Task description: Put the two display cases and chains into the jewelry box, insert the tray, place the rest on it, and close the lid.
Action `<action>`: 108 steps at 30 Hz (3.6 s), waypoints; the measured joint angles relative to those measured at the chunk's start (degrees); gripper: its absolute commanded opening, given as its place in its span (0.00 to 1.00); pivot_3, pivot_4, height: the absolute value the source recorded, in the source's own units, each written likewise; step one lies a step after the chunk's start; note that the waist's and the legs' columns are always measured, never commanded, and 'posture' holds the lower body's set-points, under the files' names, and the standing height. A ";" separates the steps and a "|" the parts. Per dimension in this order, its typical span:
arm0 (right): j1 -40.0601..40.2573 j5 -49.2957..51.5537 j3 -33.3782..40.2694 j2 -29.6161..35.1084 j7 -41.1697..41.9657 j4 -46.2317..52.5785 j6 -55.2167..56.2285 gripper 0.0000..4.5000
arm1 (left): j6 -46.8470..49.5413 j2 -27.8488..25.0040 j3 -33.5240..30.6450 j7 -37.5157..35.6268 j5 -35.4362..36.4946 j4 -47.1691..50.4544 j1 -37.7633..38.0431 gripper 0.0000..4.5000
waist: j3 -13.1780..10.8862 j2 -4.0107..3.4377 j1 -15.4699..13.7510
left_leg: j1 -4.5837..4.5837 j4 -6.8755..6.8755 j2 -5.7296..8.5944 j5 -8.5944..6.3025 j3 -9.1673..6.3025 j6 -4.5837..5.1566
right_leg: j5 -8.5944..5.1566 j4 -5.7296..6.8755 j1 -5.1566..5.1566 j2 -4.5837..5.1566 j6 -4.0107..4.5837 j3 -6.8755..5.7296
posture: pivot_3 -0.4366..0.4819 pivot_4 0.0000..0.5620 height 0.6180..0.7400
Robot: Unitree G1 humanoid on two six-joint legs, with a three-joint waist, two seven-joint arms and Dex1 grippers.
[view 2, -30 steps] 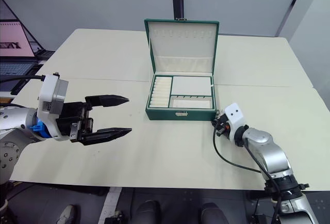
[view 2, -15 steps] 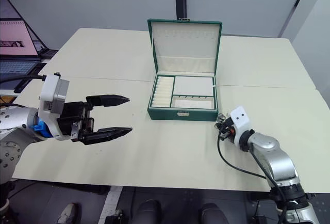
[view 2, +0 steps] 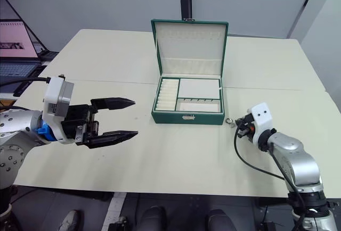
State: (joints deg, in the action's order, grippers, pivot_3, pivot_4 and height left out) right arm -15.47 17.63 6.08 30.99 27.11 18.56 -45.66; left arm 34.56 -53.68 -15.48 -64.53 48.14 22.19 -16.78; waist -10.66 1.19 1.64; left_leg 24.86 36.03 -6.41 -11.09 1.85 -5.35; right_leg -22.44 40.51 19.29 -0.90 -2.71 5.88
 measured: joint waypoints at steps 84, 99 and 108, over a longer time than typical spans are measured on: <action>-27.65 -3.11 -17.49 -8.08 10.23 -19.36 7.99 0.08 | -0.18 0.57 -9.12 2.22 0.38 -0.24 7.87 1.00 | -0.01 -0.02 0.23 | 0.02 -0.03 -0.06 0.00 0.05 0.01 | 0.01 0.05 0.16 0.00 0.01 0.01 | 0.48 0.27 0.98; -23.67 -0.72 -14.16 -4.51 12.33 -12.44 3.58 0.99 | 1.05 -1.27 -6.07 3.67 -2.28 -1.49 5.11 1.00 | -0.02 -0.02 -0.02 | 0.05 -0.05 -0.05 0.00 0.06 0.01 | 0.01 0.02 0.17 0.02 0.01 0.00 | 0.48 0.27 0.98; -3.47 15.06 3.63 8.91 14.07 15.65 -15.68 0.99 | -7.40 2.46 -1.83 4.12 -10.74 -6.72 4.79 1.00 | -0.02 -0.02 -0.02 | 0.07 -0.09 -0.05 -0.01 0.05 0.01 | 0.01 -0.11 0.07 0.00 0.01 0.00 | 0.48 0.27 0.98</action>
State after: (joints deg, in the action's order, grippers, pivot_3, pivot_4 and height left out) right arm -18.94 32.68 9.71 39.90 41.19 34.21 -61.34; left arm 27.16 -51.22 -17.31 -60.41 37.40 15.47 -11.99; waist -10.68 1.17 1.61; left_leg 24.92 35.94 -6.46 -11.10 1.90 -5.33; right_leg -22.43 40.40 19.36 -0.90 -2.69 5.88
